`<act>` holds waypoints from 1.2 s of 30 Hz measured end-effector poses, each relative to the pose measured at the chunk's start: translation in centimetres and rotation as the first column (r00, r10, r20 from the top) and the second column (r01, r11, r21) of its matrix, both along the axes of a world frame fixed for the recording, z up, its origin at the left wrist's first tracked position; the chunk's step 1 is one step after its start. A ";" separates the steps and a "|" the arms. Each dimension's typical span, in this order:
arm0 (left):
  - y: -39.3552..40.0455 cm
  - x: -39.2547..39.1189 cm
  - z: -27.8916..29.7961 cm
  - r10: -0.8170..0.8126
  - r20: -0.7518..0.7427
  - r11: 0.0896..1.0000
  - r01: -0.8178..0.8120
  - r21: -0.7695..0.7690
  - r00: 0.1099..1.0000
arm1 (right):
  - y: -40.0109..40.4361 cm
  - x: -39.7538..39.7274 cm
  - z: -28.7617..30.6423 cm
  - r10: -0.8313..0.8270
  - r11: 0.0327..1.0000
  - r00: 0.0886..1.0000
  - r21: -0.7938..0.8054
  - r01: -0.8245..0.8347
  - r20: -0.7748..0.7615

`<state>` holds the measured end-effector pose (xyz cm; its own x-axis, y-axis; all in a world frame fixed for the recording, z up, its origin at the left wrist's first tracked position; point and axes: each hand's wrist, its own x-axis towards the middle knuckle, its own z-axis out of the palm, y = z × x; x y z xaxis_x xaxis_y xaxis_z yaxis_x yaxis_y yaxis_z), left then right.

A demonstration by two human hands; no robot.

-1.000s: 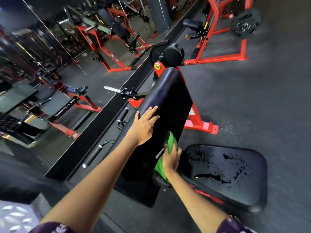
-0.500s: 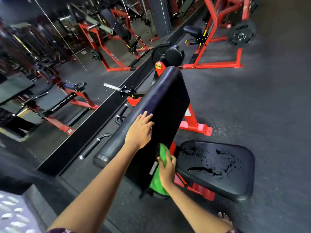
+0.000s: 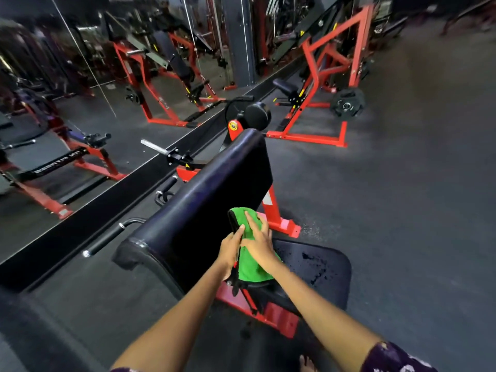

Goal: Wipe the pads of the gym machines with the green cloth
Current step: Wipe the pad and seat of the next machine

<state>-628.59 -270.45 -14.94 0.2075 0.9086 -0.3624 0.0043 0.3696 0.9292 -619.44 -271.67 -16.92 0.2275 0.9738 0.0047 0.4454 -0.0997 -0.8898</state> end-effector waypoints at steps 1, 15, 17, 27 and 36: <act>-0.2 0.4 0.0 -0.011 -0.010 1.000 0.011 0.012 1.000 | 0.0 0.5 0.4 0.023 0.998 0.999 -0.055 -0.025 -0.033; -2.6 2.1 -1.2 0.120 0.225 0.957 -0.052 -0.286 0.967 | -3.8 9.6 0.5 -0.232 0.844 0.547 -0.446 -0.297 -0.804; -3.4 3.3 -1.4 0.146 0.204 0.947 -0.077 -0.311 0.968 | -4.5 10.4 0.0 -0.235 0.826 0.460 -0.425 -0.370 -0.857; -8.7 12.9 -5.0 0.447 -0.502 0.875 -0.479 0.073 0.740 | -4.2 20.3 -1.7 -0.006 0.928 0.863 -0.324 -0.184 -0.505; -10.9 17.6 -10.3 0.468 -0.157 0.829 -0.494 -0.264 0.870 | -2.9 23.2 -5.5 0.262 0.868 0.926 -0.352 -0.350 -0.273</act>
<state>-611.02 -281.40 -25.28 -0.2705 0.7388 -0.6172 -0.1725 0.5935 0.7861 -596.23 -274.57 -22.41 -0.1294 0.9072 -0.4004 0.3187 -0.3443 -0.8831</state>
